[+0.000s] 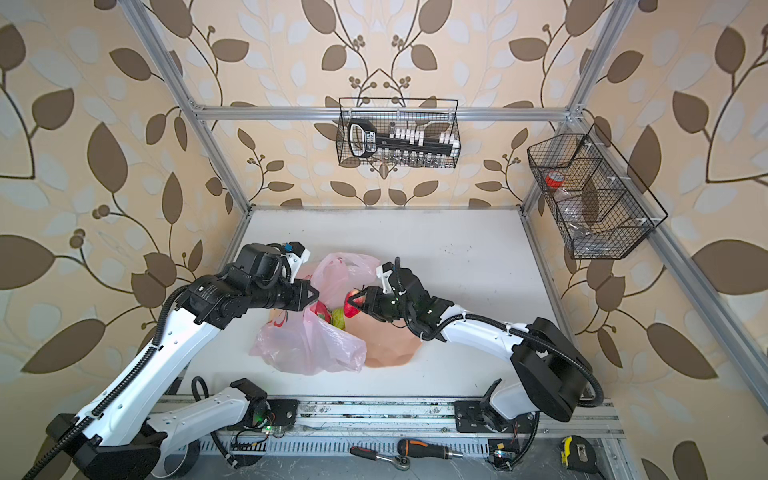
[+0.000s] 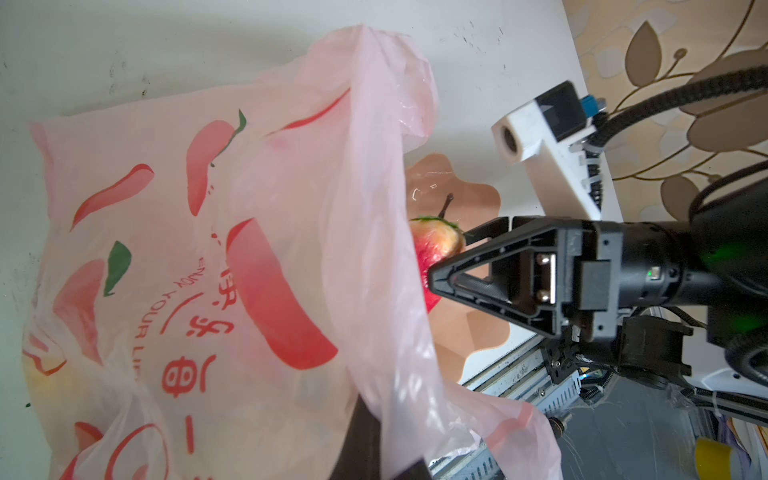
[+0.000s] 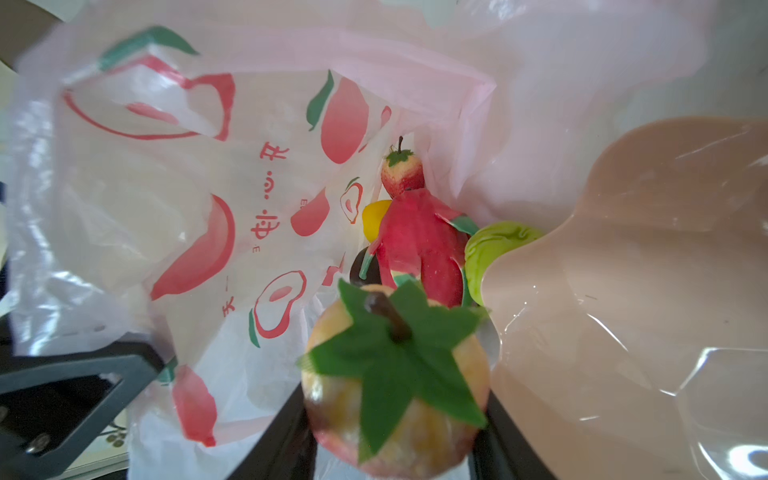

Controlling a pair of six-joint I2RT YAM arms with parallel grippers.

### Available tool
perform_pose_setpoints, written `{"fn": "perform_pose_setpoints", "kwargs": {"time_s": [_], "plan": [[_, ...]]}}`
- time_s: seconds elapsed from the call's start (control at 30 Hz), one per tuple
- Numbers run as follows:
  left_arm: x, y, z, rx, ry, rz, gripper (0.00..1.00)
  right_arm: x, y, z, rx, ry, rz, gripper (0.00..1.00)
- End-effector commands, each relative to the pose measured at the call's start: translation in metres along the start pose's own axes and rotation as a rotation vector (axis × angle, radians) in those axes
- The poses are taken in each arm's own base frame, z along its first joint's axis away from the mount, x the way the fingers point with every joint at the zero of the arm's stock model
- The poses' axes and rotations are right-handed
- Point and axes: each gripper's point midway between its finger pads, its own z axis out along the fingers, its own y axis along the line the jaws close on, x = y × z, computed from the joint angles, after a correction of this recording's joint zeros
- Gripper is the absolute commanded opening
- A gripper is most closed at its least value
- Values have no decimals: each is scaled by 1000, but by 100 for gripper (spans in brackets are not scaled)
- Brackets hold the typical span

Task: Place the fruits into the plastic bag
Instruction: 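Carry the peach with the right gripper into the bag opening held by the left gripper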

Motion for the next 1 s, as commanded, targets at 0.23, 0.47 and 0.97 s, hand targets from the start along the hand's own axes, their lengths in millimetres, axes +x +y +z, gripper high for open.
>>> {"fn": "perform_pose_setpoints", "kwargs": {"time_s": [0.23, 0.47, 0.97], "plan": [[-5, -6, -7, 26, -23, 16, 0, 27, 54, 74, -108, 112, 12, 42], [-4, -6, -8, 24, -25, 19, 0, 44, 47, 118, -45, 165, 52, 42], [-2, -3, -8, 16, -24, 18, 0, 40, 30, 139, 26, 180, 80, 74]]}}
